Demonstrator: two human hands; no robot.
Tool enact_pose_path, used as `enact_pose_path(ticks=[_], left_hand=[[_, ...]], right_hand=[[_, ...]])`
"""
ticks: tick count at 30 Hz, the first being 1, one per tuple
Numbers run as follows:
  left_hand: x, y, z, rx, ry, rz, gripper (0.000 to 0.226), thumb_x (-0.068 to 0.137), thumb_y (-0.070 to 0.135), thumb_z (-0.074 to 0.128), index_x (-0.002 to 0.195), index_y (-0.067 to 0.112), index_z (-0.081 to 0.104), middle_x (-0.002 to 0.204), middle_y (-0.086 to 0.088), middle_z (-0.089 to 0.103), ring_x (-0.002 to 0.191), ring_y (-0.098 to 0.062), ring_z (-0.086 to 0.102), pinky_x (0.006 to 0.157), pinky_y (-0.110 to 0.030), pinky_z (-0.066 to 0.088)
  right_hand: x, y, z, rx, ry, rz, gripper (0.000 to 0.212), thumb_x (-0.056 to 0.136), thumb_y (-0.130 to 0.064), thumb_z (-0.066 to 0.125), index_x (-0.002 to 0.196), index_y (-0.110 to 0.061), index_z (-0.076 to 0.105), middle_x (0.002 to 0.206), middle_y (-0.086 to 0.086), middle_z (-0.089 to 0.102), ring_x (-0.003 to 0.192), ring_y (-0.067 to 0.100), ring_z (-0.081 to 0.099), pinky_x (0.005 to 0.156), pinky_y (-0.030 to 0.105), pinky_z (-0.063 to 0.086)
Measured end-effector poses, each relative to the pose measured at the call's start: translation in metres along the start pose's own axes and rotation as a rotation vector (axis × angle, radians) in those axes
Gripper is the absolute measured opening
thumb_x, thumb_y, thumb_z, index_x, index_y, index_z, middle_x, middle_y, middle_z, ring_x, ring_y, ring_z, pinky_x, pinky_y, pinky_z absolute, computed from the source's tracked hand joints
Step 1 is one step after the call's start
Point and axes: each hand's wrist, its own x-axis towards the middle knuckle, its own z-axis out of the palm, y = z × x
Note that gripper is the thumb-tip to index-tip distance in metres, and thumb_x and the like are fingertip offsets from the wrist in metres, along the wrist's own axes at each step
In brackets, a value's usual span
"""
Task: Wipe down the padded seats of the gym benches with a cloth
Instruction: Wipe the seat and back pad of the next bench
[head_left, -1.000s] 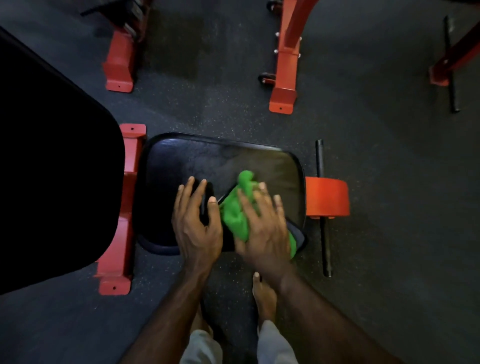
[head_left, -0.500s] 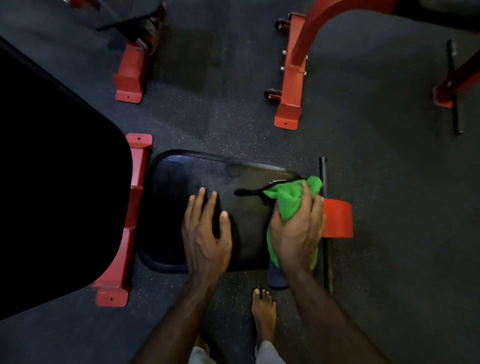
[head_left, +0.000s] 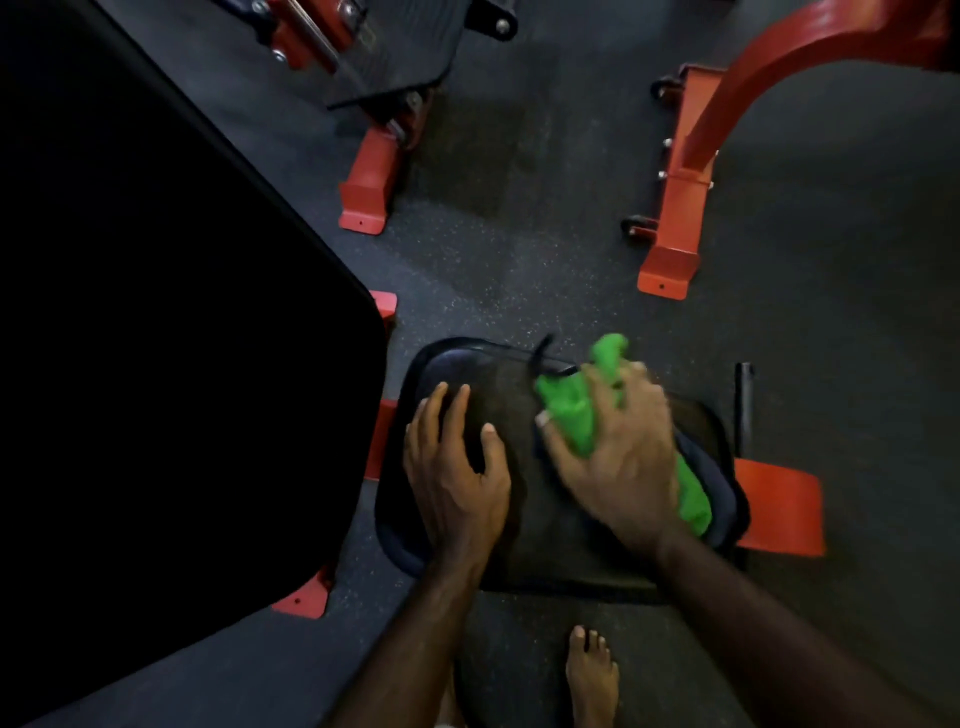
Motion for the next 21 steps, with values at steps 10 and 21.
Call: enact_pose_path(ticks=[10, 21], left_hand=[[-0.006, -0.031, -0.018, -0.099, 0.016, -0.253, 0.060, 0.101, 0.044, 0.043, 0.152, 0.013, 0.047, 0.160, -0.002, 0.042, 0.149, -0.017, 0.038, 0.118, -0.042, 0.037], [0.001, -0.021, -0.024, -0.202, 0.078, -0.337, 0.056, 0.105, 0.043, 0.035, 0.149, 0.014, 0.052, 0.156, 0.003, 0.049, 0.145, -0.011, 0.043, 0.113, -0.011, 0.026]], right_hand=[[0.040, -0.073, 0.039, 0.031, -0.138, -0.275, 0.068, 0.095, -0.058, 0.051, 0.145, -0.012, 0.054, 0.146, 0.025, 0.051, 0.137, 0.044, 0.046, 0.117, 0.056, 0.036], [0.073, -0.104, 0.052, 0.088, -0.235, -0.557, 0.057, 0.086, -0.050, 0.057, 0.133, -0.021, 0.065, 0.137, 0.011, 0.062, 0.131, 0.033, 0.054, 0.116, 0.050, 0.037]])
